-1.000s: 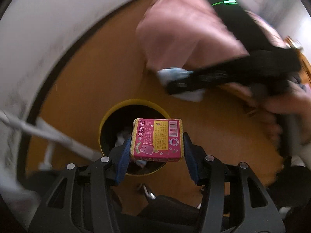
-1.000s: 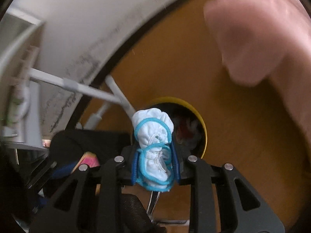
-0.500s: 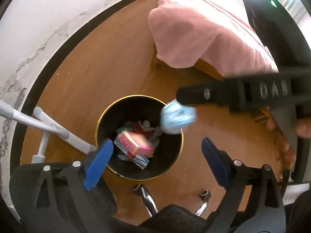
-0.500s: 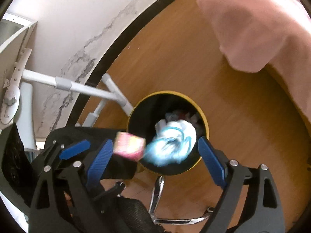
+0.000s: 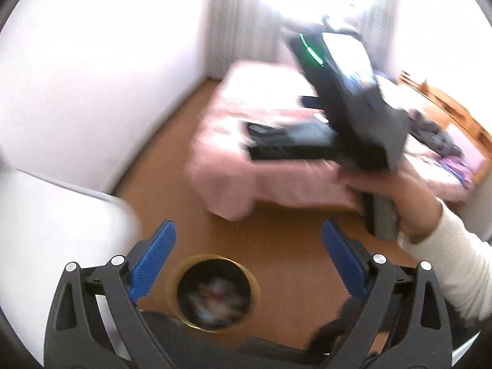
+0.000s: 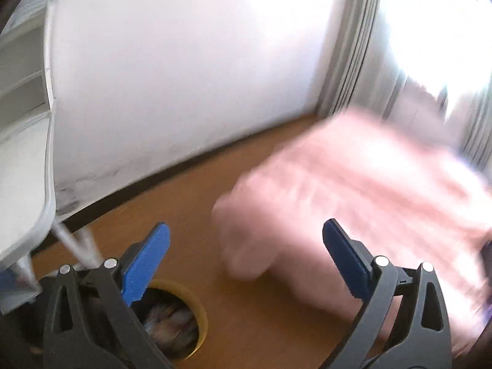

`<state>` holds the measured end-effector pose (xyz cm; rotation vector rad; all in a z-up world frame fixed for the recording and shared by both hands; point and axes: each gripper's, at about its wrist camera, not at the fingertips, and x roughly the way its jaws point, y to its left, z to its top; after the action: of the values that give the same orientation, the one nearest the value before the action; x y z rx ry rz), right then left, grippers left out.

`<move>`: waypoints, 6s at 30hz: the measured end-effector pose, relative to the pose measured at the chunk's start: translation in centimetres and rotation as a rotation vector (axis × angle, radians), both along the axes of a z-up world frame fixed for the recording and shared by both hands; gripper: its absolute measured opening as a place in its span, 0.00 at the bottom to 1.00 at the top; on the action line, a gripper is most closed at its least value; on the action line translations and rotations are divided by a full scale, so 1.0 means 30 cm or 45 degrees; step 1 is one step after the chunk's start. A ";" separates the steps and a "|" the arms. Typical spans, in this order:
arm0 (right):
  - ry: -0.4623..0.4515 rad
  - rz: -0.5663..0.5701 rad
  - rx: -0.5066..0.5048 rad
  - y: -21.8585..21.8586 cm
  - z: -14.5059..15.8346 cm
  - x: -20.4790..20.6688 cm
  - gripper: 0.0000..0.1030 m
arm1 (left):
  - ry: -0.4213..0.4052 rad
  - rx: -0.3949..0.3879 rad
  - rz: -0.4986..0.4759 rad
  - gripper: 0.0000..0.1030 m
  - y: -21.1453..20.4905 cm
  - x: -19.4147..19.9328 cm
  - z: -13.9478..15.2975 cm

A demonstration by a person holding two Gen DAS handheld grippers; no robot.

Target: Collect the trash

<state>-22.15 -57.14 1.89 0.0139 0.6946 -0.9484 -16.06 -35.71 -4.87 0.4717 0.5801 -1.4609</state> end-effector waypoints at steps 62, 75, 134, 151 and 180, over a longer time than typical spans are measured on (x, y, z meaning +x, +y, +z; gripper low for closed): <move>0.425 1.625 0.602 1.171 -0.092 1.398 0.13 | 0.164 0.134 1.518 0.36 1.260 1.112 -0.097; 0.257 1.493 0.643 0.993 0.018 1.205 0.13 | 0.017 0.101 1.399 0.35 1.106 0.938 0.043; 0.306 -0.282 0.812 -0.202 -0.475 -0.023 0.92 | 0.430 0.565 0.193 0.89 -0.295 -0.028 -0.646; -0.332 0.530 0.318 0.573 0.198 0.643 0.93 | -0.159 -0.182 1.266 0.94 0.627 0.481 0.218; -0.105 0.906 0.365 1.151 -0.056 1.049 0.93 | -0.059 0.045 1.913 0.94 1.126 0.830 -0.043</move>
<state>9.33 -22.61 0.21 0.0543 0.6841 -0.1627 8.83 -1.93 -6.16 0.0036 0.6689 -0.0039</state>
